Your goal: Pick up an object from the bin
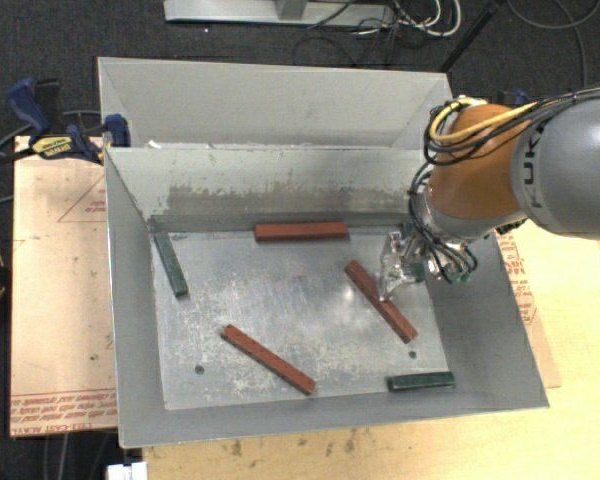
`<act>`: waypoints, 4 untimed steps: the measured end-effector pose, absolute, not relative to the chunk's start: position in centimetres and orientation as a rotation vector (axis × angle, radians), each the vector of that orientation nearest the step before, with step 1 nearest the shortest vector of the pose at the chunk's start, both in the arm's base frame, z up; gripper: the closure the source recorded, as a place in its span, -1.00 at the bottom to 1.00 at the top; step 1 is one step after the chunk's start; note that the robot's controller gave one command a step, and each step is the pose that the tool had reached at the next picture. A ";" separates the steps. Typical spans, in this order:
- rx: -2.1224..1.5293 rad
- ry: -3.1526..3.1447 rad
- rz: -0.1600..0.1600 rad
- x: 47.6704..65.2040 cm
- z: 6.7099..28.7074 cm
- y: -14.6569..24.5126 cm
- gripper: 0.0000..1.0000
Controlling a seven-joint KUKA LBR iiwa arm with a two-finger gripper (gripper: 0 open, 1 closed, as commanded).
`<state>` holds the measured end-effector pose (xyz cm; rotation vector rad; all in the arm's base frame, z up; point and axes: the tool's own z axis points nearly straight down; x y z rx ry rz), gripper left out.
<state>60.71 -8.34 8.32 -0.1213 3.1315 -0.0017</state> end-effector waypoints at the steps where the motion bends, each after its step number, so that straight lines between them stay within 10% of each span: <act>1: -0.119 3.119 -0.001 60.9 8.2 -8.2 -1.00; 4: -0.001 3.135 -0.001 57.4 10.7 -10.3 -1.00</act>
Offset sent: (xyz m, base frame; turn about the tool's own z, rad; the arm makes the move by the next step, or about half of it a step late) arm 0.0000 0.0000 0.0000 0.0000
